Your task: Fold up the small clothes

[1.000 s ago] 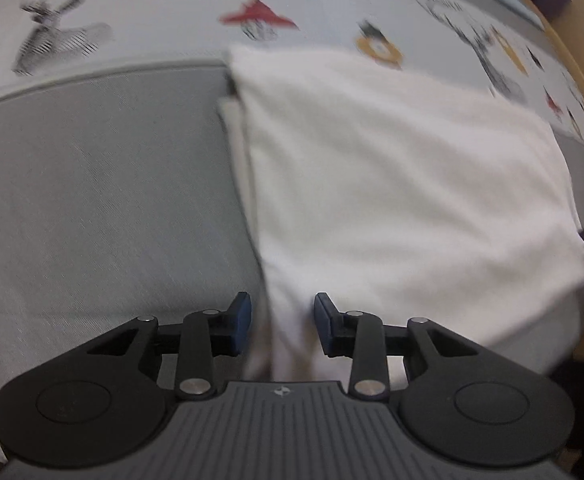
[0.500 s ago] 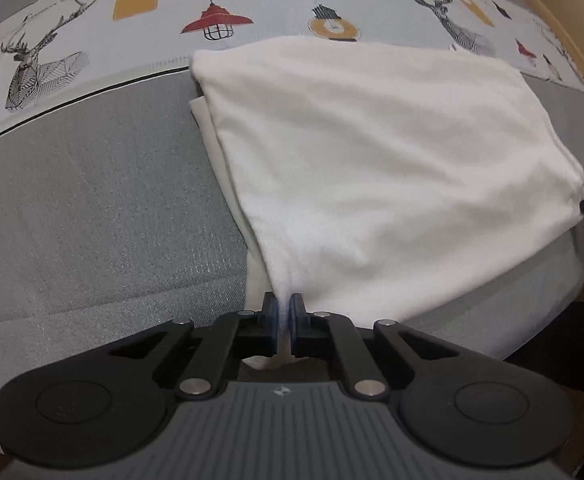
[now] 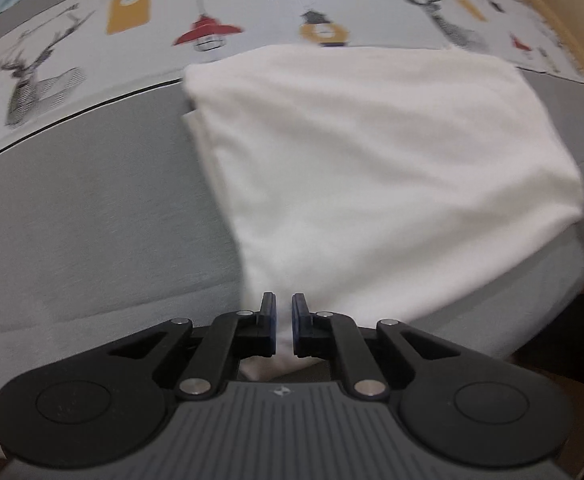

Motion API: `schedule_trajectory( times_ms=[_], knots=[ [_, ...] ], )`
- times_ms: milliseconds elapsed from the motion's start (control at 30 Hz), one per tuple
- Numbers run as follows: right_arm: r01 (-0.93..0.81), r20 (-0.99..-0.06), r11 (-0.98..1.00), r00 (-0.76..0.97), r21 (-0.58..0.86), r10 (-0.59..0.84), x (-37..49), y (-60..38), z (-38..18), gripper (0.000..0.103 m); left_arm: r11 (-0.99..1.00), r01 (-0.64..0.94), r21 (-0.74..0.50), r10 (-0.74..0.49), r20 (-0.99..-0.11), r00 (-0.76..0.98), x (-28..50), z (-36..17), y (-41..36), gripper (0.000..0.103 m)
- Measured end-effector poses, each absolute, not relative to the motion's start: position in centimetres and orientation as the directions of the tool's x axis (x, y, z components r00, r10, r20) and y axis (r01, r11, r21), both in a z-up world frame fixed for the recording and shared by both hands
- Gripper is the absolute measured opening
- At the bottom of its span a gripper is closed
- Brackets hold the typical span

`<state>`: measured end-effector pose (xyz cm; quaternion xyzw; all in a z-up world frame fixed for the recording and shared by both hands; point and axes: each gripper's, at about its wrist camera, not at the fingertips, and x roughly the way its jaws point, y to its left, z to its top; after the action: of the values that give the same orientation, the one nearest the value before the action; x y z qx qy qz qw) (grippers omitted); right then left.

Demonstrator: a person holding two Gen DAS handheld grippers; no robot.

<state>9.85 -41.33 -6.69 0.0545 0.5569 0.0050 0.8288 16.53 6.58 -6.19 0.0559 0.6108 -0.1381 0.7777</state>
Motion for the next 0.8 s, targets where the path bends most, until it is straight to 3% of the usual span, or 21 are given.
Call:
schedule_trajectory(
  times_ms=[100,167,233,300,400,500,600,800],
  knots=[
    [-0.008,-0.903,0.988,0.405,0.154,0.144,10.1,-40.5,-6.5,0.006,0.950,0.307,-0.051,-0.108,-0.980,0.170,16.4,-7.6,5.9,0.008],
    [-0.030,-0.938,0.994,0.329,0.102,0.106,10.4,-39.9,-8.1,0.007,0.948,0.319,-0.001,-0.039,-0.993,0.113,16.3,-9.1,5.6,0.008],
    [-0.050,-0.974,0.999,0.226,-0.005,0.007,10.7,-39.3,-10.2,0.014,0.939,0.340,0.045,0.009,-0.994,0.105,16.1,-9.6,5.3,0.008],
    [-0.044,-0.974,0.999,0.227,-0.031,-0.020,10.7,-39.2,-10.4,0.025,0.947,0.319,0.035,-0.009,-0.991,0.134,16.3,-8.8,5.4,0.008],
    [-0.035,-0.948,0.999,0.318,0.015,0.025,10.9,-39.2,-8.6,0.025,0.957,0.291,0.001,-0.054,-0.982,0.182,16.6,-7.6,5.5,0.008],
    [-0.035,-0.946,0.999,0.322,0.022,0.032,11.1,-39.3,-8.6,0.025,0.956,0.291,0.025,-0.022,-0.988,0.156,16.9,-8.5,5.4,0.008],
    [-0.042,-0.970,0.998,0.240,-0.052,-0.041,11.2,-39.3,-10.3,0.027,0.943,0.319,0.091,0.056,-0.991,0.118,16.8,-9.8,5.2,0.018],
    [-0.034,-0.929,0.999,0.371,-0.005,0.008,11.3,-39.1,-8.0,0.030,0.964,0.264,0.028,-0.034,-0.973,0.228,17.5,-7.4,5.3,0.020]
  ],
)
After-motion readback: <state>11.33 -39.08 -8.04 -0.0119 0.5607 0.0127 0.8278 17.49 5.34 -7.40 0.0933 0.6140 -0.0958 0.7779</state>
